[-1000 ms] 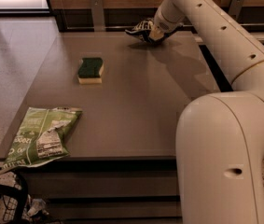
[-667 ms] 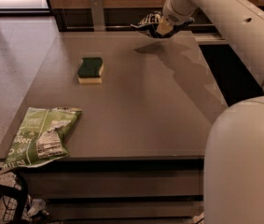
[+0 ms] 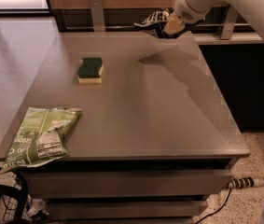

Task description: Move blue chip bag near green jalapeno chip bag

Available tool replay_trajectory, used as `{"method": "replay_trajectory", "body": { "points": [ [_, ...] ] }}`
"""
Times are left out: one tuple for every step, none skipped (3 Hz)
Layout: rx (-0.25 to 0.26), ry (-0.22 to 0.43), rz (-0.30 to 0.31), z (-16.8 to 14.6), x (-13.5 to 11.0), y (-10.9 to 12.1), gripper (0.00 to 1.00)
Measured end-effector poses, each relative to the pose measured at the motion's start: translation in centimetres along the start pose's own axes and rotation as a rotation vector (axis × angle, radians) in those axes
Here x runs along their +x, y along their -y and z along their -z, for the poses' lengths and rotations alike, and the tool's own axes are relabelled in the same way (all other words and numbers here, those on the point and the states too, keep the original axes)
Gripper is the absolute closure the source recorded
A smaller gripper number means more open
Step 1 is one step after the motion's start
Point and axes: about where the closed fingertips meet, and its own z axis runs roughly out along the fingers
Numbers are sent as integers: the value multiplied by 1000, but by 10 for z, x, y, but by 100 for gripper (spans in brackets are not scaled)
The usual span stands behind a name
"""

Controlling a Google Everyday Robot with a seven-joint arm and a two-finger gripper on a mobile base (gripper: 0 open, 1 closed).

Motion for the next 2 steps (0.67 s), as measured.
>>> {"method": "replay_trajectory", "body": {
  "points": [
    [-23,66,2,32,-2,-20,100],
    [-67,140,10,59,-1,-54,100]
  ]
}}
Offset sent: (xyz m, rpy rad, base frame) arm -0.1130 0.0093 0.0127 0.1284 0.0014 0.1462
